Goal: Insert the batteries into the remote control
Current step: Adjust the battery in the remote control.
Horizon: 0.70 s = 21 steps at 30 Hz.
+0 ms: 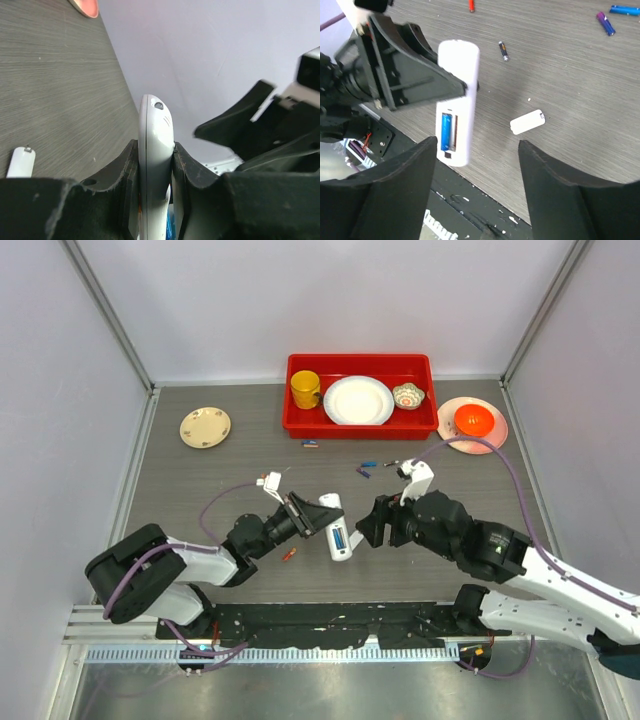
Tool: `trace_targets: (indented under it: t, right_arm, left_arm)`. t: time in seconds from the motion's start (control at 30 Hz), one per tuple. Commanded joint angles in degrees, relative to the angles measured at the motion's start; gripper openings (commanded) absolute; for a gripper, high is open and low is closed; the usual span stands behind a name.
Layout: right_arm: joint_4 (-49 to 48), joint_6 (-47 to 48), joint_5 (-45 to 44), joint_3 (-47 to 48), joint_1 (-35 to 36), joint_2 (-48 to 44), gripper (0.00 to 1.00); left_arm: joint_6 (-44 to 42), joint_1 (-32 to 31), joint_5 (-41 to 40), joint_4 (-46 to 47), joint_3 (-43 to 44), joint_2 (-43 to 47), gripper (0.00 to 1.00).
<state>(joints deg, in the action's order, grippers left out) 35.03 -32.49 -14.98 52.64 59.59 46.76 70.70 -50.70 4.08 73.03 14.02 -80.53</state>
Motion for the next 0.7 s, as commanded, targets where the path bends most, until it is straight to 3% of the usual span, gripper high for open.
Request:
trace_targets:
  t: [0.0,0.23,0.67]
  right_arm:
    - [-14.53,-1.96,0.03,-7.1,-1.23,-5.8,0.74]
    - [-22.63,-3.98,9.79,-12.21,-2.63,-10.81,0.77]
    - [-24.91,-6.97,28.86,-15.46,-8.79,-7.74,0.77]
  left_arm:
    - [6.29,2.7,8.04,15.56,3.73,0.81,0.0]
    - [10.42,4.82,17.09,15.56,7.6,1.69,0.0]
    - [10.96,4.99,20.62,15.56,9.71,1.96,0.0]
